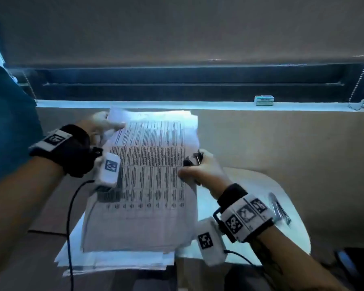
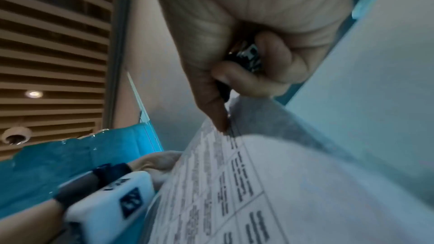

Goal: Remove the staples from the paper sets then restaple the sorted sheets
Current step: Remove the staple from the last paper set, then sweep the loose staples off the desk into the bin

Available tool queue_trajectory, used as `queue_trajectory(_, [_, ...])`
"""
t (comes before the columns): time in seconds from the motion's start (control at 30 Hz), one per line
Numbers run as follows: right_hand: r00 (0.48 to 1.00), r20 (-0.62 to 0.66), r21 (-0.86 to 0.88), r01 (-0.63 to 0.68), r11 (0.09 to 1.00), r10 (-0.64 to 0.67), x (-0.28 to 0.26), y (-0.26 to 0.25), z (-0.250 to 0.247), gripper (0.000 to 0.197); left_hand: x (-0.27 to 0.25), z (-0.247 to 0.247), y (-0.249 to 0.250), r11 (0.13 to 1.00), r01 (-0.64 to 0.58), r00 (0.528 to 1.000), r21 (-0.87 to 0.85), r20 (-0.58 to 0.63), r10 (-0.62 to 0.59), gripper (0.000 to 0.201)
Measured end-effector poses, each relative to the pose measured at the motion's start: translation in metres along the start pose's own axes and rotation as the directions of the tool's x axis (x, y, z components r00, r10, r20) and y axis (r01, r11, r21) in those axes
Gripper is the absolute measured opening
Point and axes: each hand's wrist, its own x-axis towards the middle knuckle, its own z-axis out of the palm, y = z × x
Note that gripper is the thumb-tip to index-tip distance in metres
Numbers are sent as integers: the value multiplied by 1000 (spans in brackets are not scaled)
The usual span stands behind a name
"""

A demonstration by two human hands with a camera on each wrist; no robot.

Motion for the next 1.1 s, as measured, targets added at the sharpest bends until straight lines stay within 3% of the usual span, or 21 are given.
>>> queue_trajectory(0.07, [983,-4,22,-186,982,186,8,28,25,34,17,1,-41,955,191,974,227,77,-213,80])
queue_trajectory(0.13, [951,3,16,-309,951,309,14,58,44,33,21,10,-79,886,388,899,254,106,-424,90])
queue_trajectory(0.2, [932,-5,-91,-362,928,363,16,77,59,30,15,22,-109,825,468,828,316,169,-534,97])
queue_trajectory(0.23, [925,8,-152,-375,914,381,16,82,64,31,12,26,-121,802,459,821,381,162,-547,94])
queue_trajectory(0.33, [896,128,-249,-386,888,426,15,87,72,47,14,36,-144,817,347,899,460,86,-430,89])
queue_trajectory(0.47, [877,223,-315,-347,883,425,16,83,64,44,11,45,-157,832,348,920,432,13,-392,93])
queue_trajectory(0.57, [901,174,-317,-330,889,397,18,83,41,47,14,45,-158,863,313,945,396,-44,-323,94])
queue_trajectory(0.7, [914,29,-365,-367,855,404,20,93,-18,50,9,52,-147,807,238,971,541,-110,-213,88])
queue_trajectory(0.8, [867,-83,-358,-485,798,491,24,103,-68,60,-2,82,-122,725,86,993,684,2,-120,80])
queue_trajectory(0.93, [816,-219,-368,-576,729,534,50,110,-114,59,-15,139,-95,602,-59,956,796,219,-196,98])
queue_trajectory(1.03, [839,-254,-530,-537,656,481,71,109,-126,30,-21,185,-86,545,-75,938,835,245,-246,99])
queue_trajectory(1.1, [874,-214,-688,-453,568,437,78,110,-124,23,-23,211,-83,488,-67,944,870,214,-253,96])
